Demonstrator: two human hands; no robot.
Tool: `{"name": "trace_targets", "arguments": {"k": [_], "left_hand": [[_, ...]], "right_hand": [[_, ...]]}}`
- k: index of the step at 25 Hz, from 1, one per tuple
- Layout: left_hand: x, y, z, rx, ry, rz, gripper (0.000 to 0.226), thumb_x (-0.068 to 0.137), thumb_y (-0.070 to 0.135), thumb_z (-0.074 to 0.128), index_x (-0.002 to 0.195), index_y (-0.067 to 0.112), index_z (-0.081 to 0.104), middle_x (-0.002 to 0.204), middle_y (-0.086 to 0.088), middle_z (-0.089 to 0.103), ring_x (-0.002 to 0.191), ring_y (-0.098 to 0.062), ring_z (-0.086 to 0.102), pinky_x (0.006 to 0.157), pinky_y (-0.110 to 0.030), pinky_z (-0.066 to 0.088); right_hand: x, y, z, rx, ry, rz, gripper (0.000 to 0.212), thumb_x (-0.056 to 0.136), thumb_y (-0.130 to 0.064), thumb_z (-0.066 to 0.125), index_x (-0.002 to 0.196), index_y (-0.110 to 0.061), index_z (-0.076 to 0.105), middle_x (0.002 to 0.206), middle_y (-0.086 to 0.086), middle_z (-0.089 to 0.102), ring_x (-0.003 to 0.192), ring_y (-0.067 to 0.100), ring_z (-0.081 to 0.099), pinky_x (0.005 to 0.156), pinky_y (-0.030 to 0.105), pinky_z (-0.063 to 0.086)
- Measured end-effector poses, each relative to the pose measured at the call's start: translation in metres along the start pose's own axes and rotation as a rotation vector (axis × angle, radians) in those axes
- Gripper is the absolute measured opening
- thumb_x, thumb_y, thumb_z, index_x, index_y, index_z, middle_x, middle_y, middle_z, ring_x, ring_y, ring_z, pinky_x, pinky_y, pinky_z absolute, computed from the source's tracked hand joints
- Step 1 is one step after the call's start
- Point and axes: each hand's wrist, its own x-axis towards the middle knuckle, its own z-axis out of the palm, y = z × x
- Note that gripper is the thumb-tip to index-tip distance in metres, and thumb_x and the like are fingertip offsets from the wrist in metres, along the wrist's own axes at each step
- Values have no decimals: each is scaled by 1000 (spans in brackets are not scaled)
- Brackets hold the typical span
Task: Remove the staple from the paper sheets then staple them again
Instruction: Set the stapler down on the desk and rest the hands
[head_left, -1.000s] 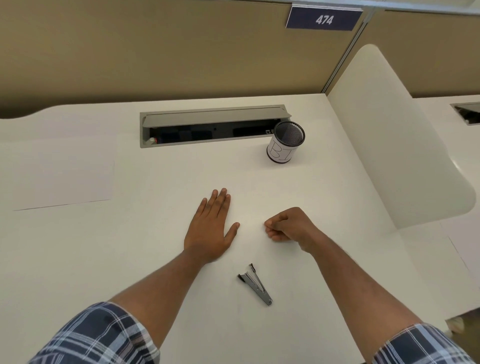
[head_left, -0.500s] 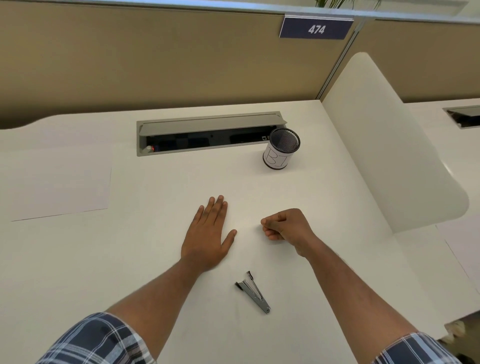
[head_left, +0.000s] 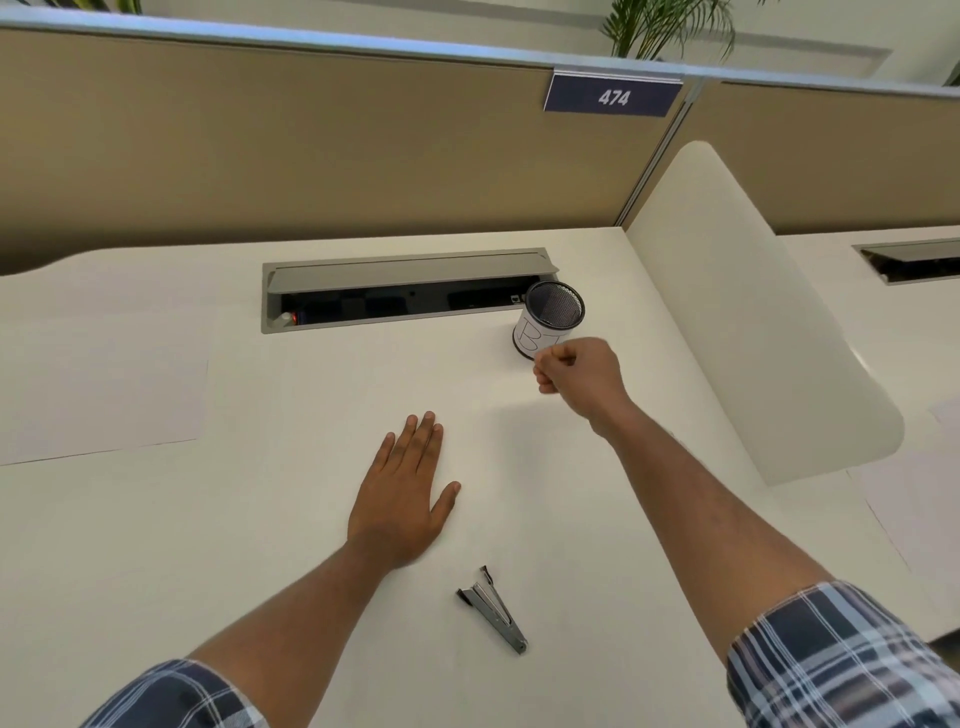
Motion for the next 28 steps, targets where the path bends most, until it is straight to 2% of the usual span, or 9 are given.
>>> {"name": "trace_targets", "arguments": {"k": [4,7,9,12,14,18,22,26,28], "left_hand": [[-1,0,2,7,-1,6,74,101,54,26,161,15,6,170,0,0,157,-17,-4,125,-42,10],[-1,-1,2,16,4,5,74,101,55,25,161,16,3,170,0,-2,156,-16,-7,125,-42,9],[-1,0,2,6,13,8,74,102,54,26,161,16,4,170,0,-2,156,-16,-6,125,-41,9],[-1,0,1,3,14,10,74,102,54,26,161,16,3,170,1,-3,156,-15,-7,125,-41,9],[-1,0,0,-3,18,7,74,102,54,26,161,16,3,170,2,-2,156,-15,-7,125,-41,9],[-1,0,0,-1,8,4,74,102,55,26,161,16,3,170,1,-2,156,-15,-6,125,-41,10],[0,0,0,-7,11,5,74,102,54,26,161,16,5,170,1,-1,156,-16,-5,125,-41,10],[-1,0,1,1,6,2,74,102,55,26,161,16,4,170,1,-2,156,-16,-6,125,-41,10],[-1,0,1,-6,11,4,74,102,55,27,161,16,5,170,1,-1,156,-16,-6,125,-41,10]], "right_hand": [[33,-18,-10,-252,97,-123,30,87,-22,58,70,-2,73,69,15,75,68,33,74,70,46,63],[52,-30,-13,-429,128,-155,31,91,-17,57,67,-2,69,72,17,74,74,36,70,63,39,56],[62,-35,-15,-530,139,-161,29,90,-16,56,63,-12,67,78,11,75,76,33,68,57,32,45],[74,-39,-18,-671,164,-133,17,83,-16,60,72,-16,74,77,7,72,73,33,66,49,24,35],[80,-41,-18,-700,165,-102,14,79,-13,64,73,-18,76,76,5,72,72,33,67,48,22,34],[88,-38,-16,-652,158,-51,12,80,-15,71,81,-21,82,80,4,76,75,31,70,55,25,44],[92,-34,-15,-636,172,-38,13,82,-16,67,80,-15,80,78,10,75,73,34,68,49,23,38],[85,-34,-15,-616,171,-53,15,81,-16,65,77,-11,79,77,10,75,75,35,69,51,24,43],[73,-34,-13,-608,178,-77,19,79,-15,60,75,-11,78,71,7,72,69,34,65,50,26,43]]}}
